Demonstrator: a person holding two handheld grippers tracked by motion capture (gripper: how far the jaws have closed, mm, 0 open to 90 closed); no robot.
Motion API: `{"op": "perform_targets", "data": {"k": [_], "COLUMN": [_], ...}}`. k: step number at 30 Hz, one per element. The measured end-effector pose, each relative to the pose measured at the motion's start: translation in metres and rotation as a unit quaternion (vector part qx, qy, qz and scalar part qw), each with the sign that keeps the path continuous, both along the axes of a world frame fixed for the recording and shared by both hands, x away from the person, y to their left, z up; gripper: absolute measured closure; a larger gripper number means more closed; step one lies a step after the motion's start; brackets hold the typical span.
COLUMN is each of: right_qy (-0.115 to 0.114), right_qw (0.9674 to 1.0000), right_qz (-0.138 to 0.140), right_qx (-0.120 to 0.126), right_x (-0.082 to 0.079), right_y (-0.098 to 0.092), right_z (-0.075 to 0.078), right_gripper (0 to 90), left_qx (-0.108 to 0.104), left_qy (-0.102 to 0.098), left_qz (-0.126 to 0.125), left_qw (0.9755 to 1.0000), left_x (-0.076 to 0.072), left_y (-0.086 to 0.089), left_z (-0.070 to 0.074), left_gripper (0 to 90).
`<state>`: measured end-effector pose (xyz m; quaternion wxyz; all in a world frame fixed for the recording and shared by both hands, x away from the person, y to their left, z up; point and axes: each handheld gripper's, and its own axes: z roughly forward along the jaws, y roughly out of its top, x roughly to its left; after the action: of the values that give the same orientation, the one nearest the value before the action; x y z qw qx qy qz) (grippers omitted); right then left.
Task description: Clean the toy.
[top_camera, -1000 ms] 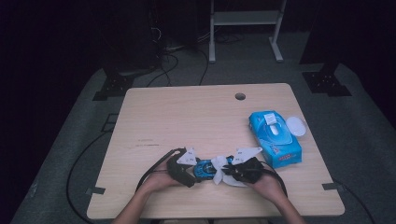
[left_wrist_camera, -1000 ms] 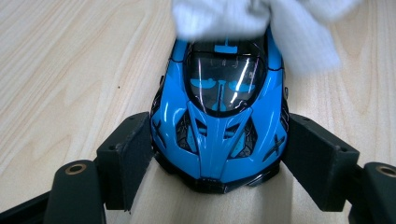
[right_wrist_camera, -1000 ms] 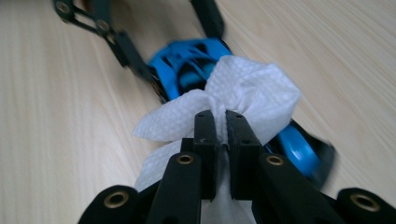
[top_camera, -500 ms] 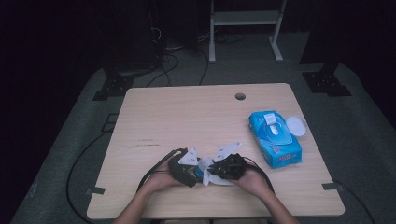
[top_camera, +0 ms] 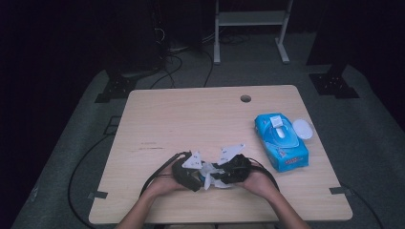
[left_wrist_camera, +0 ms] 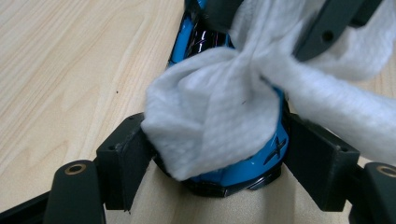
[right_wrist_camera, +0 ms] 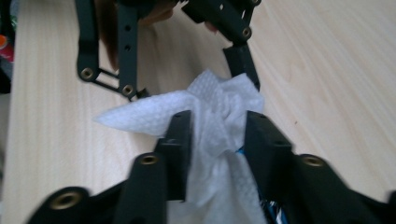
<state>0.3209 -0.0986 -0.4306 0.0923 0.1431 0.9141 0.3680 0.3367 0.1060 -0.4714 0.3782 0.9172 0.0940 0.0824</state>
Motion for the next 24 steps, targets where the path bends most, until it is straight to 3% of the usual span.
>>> {"op": "perform_targets", "data": {"k": [5,8,10,13,18,24], "right_qy": [-0.008,-0.018,-0.015,0.0,-0.013,-0.013], "right_qw": [0.9991,0.9977,0.9982,0.9993,0.9991,0.9994], "right_qz": [0.031,0.042,0.037,0.024,0.02,-0.011], "right_qx": [-0.029,-0.049,-0.045,-0.028,-0.034,-0.031], "right_x": [0.004,0.005,0.007,0.006,-0.003,-0.005], "right_y": [0.019,0.03,0.03,0.023,0.002,-0.033], "right_z": [-0.006,-0.01,-0.012,-0.011,-0.007,-0.006], "right_gripper": [55.0,68.2,78.0,82.4,83.7,84.0], "left_qx": [0.001,0.0,-0.001,-0.001,-0.001,-0.002], "left_qy": [0.001,0.002,0.0,0.002,0.001,0.001], "left_qz": [-0.002,-0.002,-0.001,-0.002,-0.001,-0.001], "left_qw": [1.0,1.0,1.0,1.0,1.0,1.0], "left_x": [0.0,0.0,0.0,0.001,0.0,0.0], "left_y": [0.0,0.0,0.0,0.0,0.001,0.001], "left_z": [0.0,0.0,0.0,0.0,0.0,0.0], "left_gripper": [25.7,25.7,25.7,25.8,25.8,25.8]}}
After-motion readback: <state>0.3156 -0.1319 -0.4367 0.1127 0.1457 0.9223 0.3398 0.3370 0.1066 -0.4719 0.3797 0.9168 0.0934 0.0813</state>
